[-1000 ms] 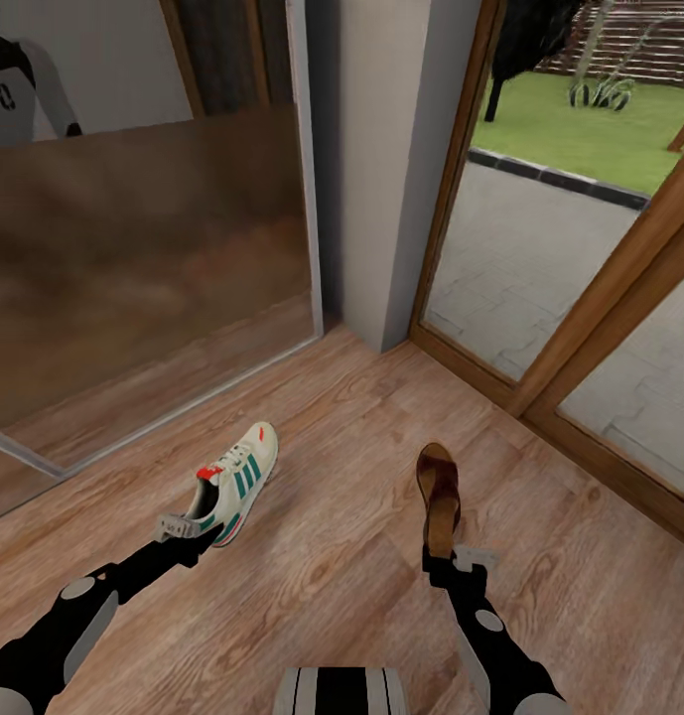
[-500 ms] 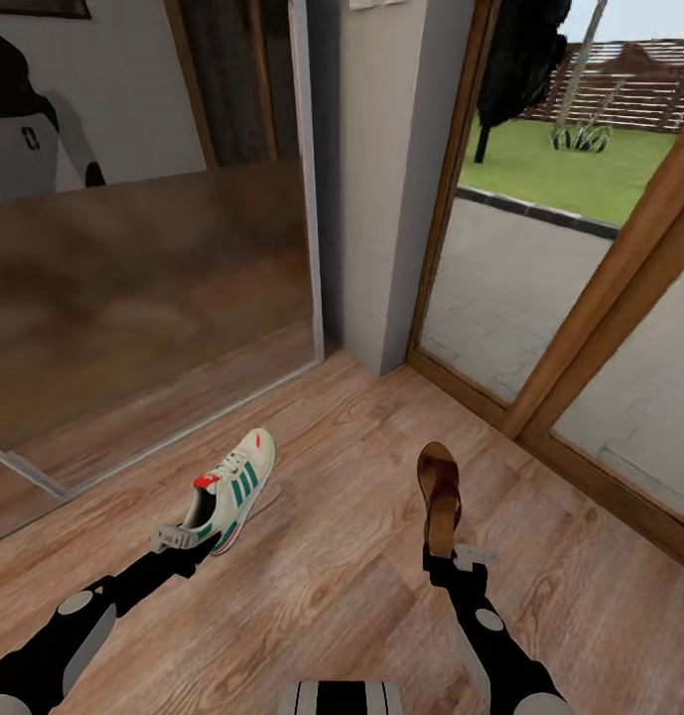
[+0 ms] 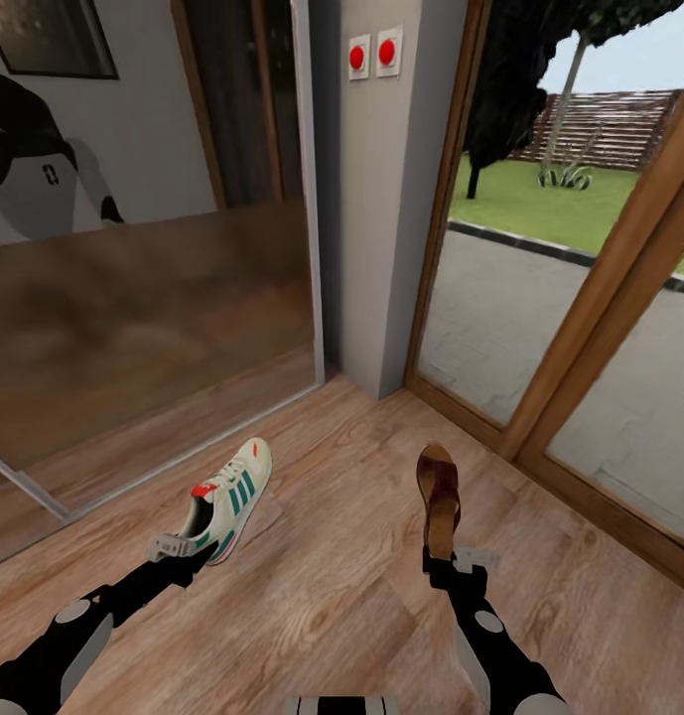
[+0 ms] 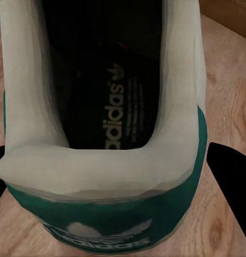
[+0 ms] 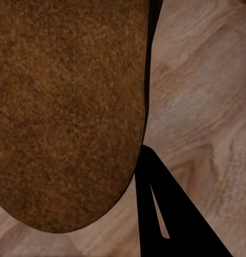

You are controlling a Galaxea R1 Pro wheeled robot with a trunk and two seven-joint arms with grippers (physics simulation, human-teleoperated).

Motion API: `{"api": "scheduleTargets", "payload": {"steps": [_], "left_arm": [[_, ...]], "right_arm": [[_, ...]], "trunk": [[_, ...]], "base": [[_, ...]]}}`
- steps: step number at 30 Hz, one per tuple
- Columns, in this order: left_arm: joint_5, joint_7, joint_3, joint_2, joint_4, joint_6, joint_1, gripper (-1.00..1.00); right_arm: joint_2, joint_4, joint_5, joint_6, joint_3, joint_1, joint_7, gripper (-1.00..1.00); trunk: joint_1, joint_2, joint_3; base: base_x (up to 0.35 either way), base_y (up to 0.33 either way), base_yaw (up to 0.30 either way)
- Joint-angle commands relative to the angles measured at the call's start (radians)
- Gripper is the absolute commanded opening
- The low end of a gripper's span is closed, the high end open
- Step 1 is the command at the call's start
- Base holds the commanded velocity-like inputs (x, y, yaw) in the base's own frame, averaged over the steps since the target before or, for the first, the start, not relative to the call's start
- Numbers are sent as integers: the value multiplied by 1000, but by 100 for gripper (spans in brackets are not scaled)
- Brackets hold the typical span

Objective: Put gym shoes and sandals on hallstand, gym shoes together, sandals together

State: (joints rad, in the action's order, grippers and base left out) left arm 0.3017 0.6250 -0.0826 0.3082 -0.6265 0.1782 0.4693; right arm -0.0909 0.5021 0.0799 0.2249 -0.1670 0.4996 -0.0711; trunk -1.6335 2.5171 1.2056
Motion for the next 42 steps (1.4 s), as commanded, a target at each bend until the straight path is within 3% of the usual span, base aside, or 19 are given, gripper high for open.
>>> {"api": "scheduleTargets", "payload": {"steps": [1, 17, 25, 38, 42], "left_arm": [[5, -2, -6, 2, 2, 6, 1, -100], [4, -4, -6, 1, 31, 6, 1, -100], [4, -4, -6, 0, 31, 6, 1, -100], [4, -4, -6, 0, 31, 6, 0, -100], [4, -4, -6, 0, 31, 6, 1, -100]], "right_arm": [[-1, -1, 5, 2, -5, 0, -1, -100], [-1, -5, 5, 2, -5, 0, -1, -100], [-1, -5, 5, 2, -6, 0, -1, -100], [-1, -5, 5, 2, -6, 0, -1, -100], [-1, -5, 5, 2, -5, 0, -1, -100]], "trunk": [[1, 0, -5], [8, -4, -93], [8, -4, -106], [14, -7, -178], [14, -7, -185]], "base": [[0, 0, 0], [0, 0, 0], [0, 0, 0], [0, 0, 0], [0, 0, 0]]}}
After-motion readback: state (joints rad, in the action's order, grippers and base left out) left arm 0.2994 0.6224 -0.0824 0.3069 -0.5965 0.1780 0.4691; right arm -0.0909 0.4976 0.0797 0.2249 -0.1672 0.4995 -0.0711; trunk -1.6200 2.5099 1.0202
